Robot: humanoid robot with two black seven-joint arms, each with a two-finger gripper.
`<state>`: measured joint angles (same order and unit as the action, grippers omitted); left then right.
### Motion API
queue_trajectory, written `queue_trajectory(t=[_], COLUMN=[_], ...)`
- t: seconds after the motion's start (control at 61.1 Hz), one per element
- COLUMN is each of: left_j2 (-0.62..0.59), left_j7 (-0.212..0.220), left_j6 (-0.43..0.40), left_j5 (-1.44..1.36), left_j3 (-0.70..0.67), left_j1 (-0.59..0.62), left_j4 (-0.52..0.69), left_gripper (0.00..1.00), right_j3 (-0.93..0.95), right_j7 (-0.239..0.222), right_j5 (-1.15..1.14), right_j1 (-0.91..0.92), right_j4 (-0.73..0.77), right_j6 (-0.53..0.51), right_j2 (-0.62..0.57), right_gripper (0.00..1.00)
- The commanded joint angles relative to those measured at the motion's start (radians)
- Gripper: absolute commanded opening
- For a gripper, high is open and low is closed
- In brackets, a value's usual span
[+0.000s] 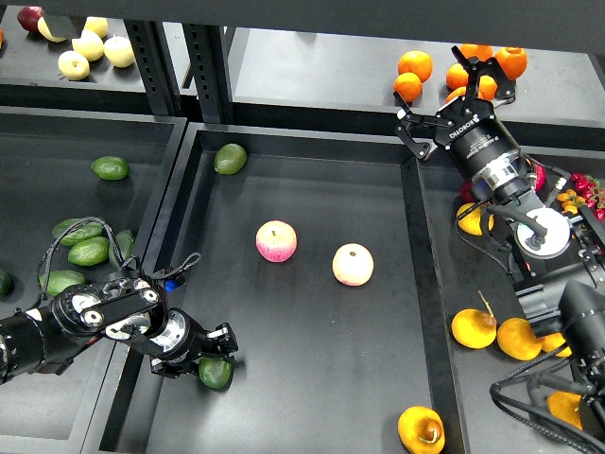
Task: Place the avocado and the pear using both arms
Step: 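Carry the avocado with the left gripper into the avocado bin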
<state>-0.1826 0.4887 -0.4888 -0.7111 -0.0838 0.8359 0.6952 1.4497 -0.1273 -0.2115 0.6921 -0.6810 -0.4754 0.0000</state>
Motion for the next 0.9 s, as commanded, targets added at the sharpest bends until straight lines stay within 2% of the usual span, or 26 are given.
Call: queue_trajectory(t=[0.0,0.196,0.376,0.393,0.622,0.883], left_j2=[0.000,-0.029,-0.150,-0.190,-0.337,-0.431], left_j7=[0.000,0.000,0.000,0.000,0.000,0.000], left_j6=[0.000,0.000,0.000,0.000,0.000,0.000], left_j5=[-0.002,0.012,0.064,0.091,0.130,0.140], left_j3=[-0.025,-0.105,-0.117,-0.119,-0.119,-0.100], left_j1=[0.005,0.023,0.074,0.084,0.134,0.134], left_j4=[0.007,0.078,0.116,0.119,0.119,0.104], left_gripper=[0.26,0.19,0.19,0.19,0.19,0.19], right_j3=[0.000,0.000,0.000,0.000,-0.003,-0.005], right_j7=[0.000,0.000,0.000,0.000,0.000,0.000], right_j5=[0.000,0.000,0.000,0.000,0.000,0.000], right_j1=[-0.005,-0.019,-0.022,-0.022,-0.022,-0.022], right_j4=[-0.002,-0.015,-0.015,-0.014,-0.011,-0.011], right_j6=[0.000,-0.002,-0.006,-0.009,-0.009,-0.009], right_j2=[0.000,0.000,0.000,0.000,0.000,0.000], right_gripper=[1.00,1.00,1.00,1.00,1.00,1.00])
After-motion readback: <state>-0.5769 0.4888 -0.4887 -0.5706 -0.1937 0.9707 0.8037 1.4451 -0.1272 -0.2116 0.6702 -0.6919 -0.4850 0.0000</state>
